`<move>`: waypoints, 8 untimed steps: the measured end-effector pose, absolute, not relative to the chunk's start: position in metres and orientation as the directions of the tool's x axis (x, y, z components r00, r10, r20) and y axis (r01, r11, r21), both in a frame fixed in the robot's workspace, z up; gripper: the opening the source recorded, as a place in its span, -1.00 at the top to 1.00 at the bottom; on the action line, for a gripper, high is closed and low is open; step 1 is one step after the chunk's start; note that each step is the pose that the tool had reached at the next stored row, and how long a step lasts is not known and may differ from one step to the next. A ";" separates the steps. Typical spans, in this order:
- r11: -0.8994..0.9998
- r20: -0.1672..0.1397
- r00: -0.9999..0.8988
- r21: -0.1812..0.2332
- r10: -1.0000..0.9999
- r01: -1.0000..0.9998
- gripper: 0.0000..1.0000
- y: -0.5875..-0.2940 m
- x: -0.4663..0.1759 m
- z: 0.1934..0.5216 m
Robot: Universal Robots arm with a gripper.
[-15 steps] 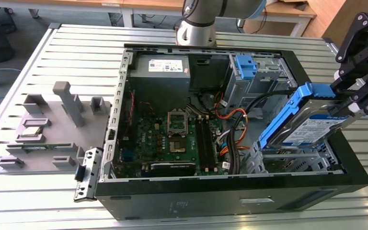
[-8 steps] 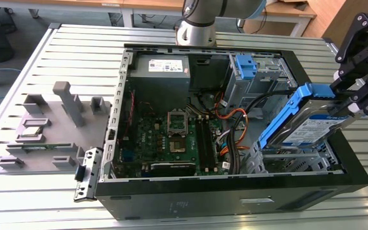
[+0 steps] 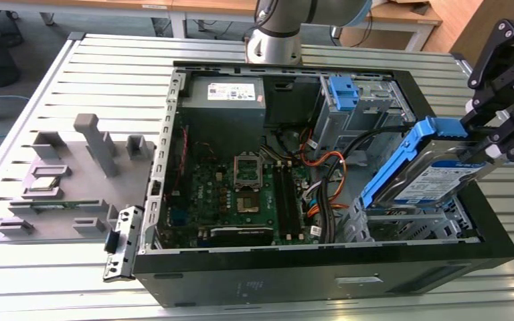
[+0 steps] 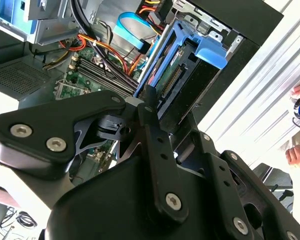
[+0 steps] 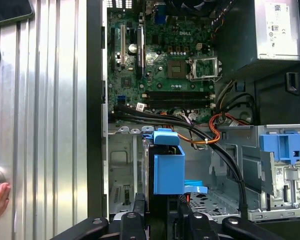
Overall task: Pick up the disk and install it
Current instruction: 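Insert the disk into the insertion slot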
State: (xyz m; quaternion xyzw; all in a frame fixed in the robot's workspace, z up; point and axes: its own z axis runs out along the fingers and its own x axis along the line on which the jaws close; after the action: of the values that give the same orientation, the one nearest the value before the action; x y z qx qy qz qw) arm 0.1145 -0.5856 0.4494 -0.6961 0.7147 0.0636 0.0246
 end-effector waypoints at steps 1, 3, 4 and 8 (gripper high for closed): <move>0.023 -0.124 -0.030 0.057 -0.992 -0.998 0.29 -0.586 0.115 0.449; 0.023 -0.124 -0.030 0.057 -0.992 -0.998 0.29 -0.586 0.115 0.449; 0.023 -0.124 -0.030 0.057 -0.992 -0.998 0.29 -0.586 0.115 0.449; 0.023 -0.124 -0.030 0.057 -0.992 -0.998 0.29 -0.586 0.115 0.447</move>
State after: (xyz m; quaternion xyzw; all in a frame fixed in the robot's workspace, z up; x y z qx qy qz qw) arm 0.1150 -0.5856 0.4475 -0.6961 0.7147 0.0635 0.0246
